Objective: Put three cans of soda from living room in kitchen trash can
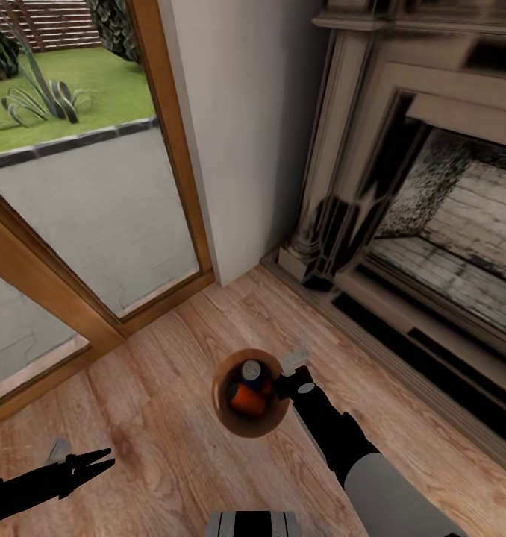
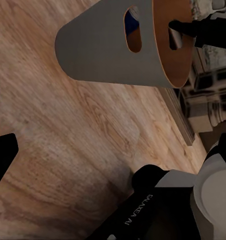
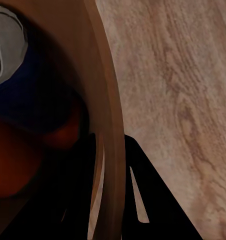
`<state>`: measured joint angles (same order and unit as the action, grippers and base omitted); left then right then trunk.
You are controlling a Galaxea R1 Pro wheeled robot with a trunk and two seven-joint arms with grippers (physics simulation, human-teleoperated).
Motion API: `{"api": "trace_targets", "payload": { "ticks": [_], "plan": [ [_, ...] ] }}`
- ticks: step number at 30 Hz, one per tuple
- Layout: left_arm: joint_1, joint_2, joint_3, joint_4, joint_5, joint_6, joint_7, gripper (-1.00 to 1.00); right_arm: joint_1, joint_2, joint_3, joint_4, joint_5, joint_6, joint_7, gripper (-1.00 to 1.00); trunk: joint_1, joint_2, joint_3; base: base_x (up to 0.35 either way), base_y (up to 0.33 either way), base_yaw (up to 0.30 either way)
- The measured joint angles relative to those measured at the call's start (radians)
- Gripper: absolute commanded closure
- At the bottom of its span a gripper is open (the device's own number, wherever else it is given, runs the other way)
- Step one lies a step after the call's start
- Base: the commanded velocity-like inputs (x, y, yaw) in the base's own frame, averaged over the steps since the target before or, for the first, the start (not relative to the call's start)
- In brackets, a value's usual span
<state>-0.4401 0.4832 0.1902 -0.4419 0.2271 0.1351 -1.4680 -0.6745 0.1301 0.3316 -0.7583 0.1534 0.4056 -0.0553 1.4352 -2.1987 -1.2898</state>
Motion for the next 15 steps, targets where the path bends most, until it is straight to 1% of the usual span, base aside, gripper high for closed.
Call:
{"api": "trace_targets", "payload": {
  "ticks": [14, 15],
  "plan": [
    [0.000, 0.000, 0.000, 0.000, 0.000, -0.001, 0.000, -1.00, 0.000, 0.000, 0.000, 0.000, 0.000, 0.000, 0.000, 1.00, 0.054, -0.098, -0.044, 0.000, 0.000, 0.000],
    [0.000, 0.000, 0.000, 0.000, 0.000, -0.001, 0.000, -1.00, 0.000, 0.000, 0.000, 0.000, 0.000, 0.000, 0.000, 1.00, 0.054, -0.098, -0.044, 0.000, 0.000, 0.000]
  ]
}}
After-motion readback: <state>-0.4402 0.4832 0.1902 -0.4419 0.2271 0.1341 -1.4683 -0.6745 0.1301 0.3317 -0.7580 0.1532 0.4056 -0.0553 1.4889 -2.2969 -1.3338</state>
